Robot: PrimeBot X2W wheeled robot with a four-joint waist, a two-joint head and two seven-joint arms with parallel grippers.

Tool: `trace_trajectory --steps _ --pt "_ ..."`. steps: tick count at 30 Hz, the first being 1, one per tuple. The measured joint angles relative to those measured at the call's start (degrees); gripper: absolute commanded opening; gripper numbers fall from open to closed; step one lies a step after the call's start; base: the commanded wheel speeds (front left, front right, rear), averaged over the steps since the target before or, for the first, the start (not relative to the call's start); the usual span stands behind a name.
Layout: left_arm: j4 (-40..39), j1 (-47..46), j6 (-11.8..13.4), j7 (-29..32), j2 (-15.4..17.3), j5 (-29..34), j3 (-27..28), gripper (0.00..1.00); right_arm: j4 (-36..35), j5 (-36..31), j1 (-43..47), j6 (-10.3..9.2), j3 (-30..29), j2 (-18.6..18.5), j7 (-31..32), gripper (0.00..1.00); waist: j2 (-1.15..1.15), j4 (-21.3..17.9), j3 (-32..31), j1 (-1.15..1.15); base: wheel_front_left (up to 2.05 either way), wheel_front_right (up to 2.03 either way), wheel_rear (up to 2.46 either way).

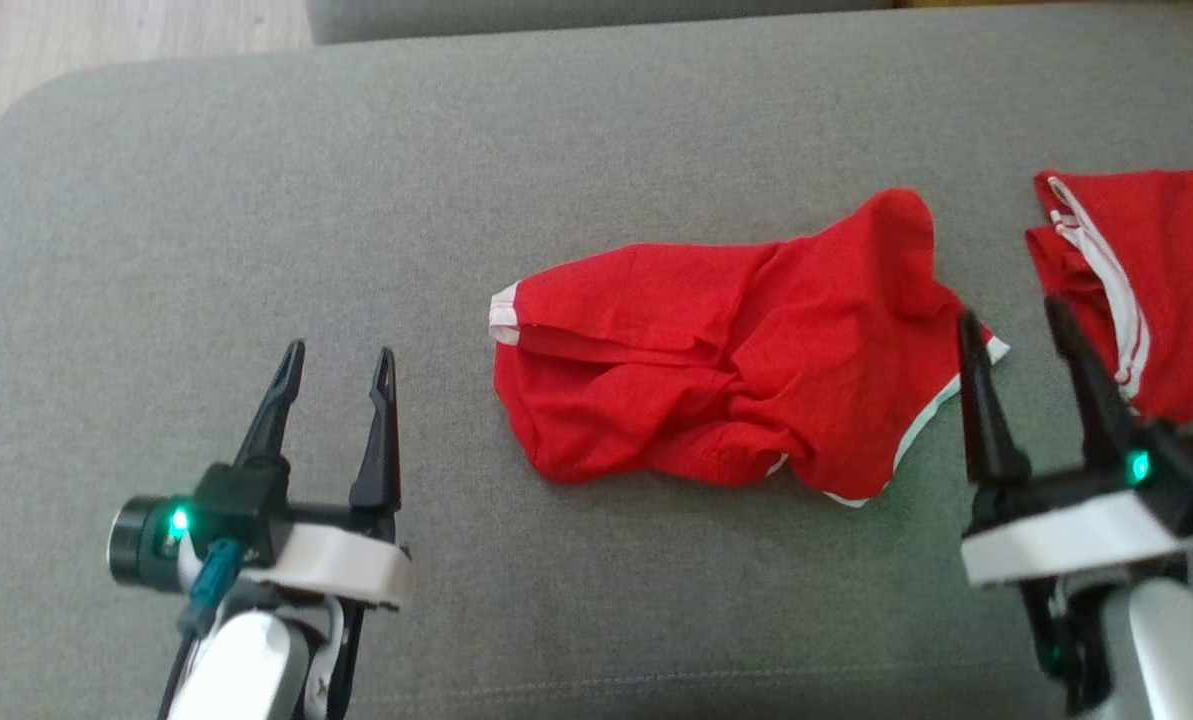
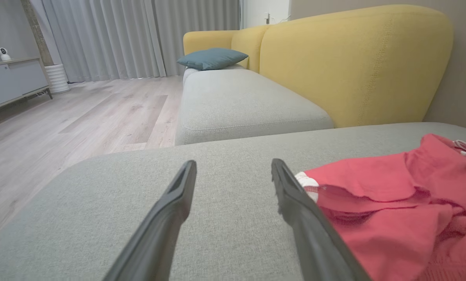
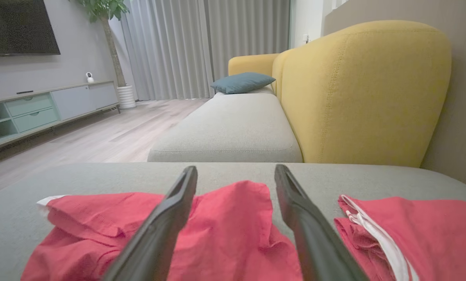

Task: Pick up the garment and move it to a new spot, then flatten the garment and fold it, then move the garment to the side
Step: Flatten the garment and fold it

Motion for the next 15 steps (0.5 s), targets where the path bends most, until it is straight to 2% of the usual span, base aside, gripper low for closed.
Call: trace_trajectory --steps 5,15 --pt "-0.02 1.2 0.08 0.0 0.16 -0.24 0.01 1.0 -3.57 -0.03 4.02 0.0 -0.07 1.48 1.98 1.0 0.0 -0.22 -0.87 0.0 0.0 0.0 0.0" --pt "-0.11 1.19 0.47 0.0 0.31 -0.29 -0.12 1.0 -5.82 -0.53 4.8 0.0 -0.78 2.48 3.46 1.0 0.0 -0.3 -1.14 0.0 0.0 0.0 0.0"
